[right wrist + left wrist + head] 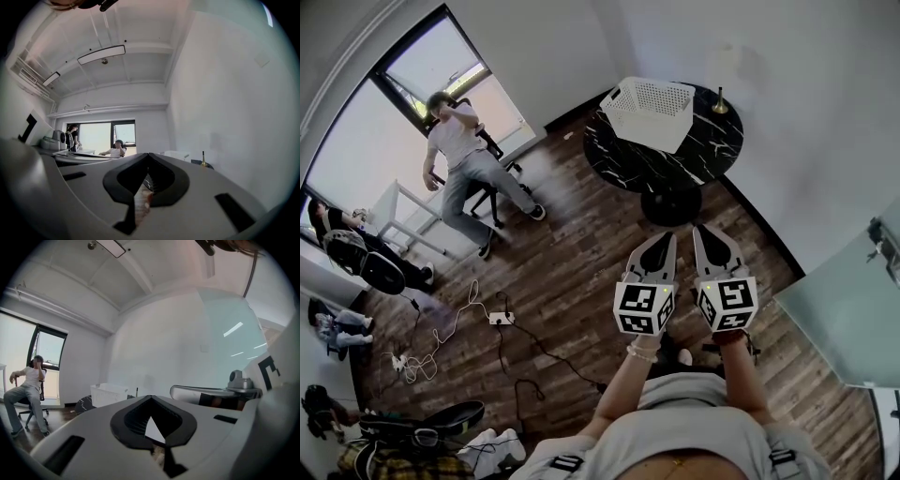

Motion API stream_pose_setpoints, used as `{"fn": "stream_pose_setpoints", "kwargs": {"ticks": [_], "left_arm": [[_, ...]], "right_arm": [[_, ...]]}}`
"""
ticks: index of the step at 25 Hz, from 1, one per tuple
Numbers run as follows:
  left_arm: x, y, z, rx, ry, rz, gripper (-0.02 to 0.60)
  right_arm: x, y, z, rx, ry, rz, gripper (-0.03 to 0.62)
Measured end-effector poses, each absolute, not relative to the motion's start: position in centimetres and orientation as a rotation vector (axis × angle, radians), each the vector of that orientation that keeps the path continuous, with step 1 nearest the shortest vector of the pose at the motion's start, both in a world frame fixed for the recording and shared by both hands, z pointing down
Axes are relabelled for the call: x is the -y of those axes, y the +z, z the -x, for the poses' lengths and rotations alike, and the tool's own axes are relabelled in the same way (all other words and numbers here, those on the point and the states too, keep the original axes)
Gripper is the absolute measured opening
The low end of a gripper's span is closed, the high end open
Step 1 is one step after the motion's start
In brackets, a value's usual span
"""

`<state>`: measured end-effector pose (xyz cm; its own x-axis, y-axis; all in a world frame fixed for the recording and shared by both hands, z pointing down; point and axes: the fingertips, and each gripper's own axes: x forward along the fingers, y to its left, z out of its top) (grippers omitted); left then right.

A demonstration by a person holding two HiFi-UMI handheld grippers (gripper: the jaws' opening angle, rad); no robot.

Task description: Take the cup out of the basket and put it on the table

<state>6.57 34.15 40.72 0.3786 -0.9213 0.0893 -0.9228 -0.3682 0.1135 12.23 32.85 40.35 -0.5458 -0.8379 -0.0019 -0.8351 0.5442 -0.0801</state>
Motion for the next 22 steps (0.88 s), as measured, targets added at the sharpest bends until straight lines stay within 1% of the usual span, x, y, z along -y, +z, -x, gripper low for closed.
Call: {"fn": "stream_pose_setpoints", "kwargs": {"ticks": [22], "left_arm": [[-24.7,42.0,-0.3,1.565,0.043,-2.52,0.006]], "right_arm": [[-23.6,41.4,-5.3,-2.678,-0.155,1.576,0.011]]}}
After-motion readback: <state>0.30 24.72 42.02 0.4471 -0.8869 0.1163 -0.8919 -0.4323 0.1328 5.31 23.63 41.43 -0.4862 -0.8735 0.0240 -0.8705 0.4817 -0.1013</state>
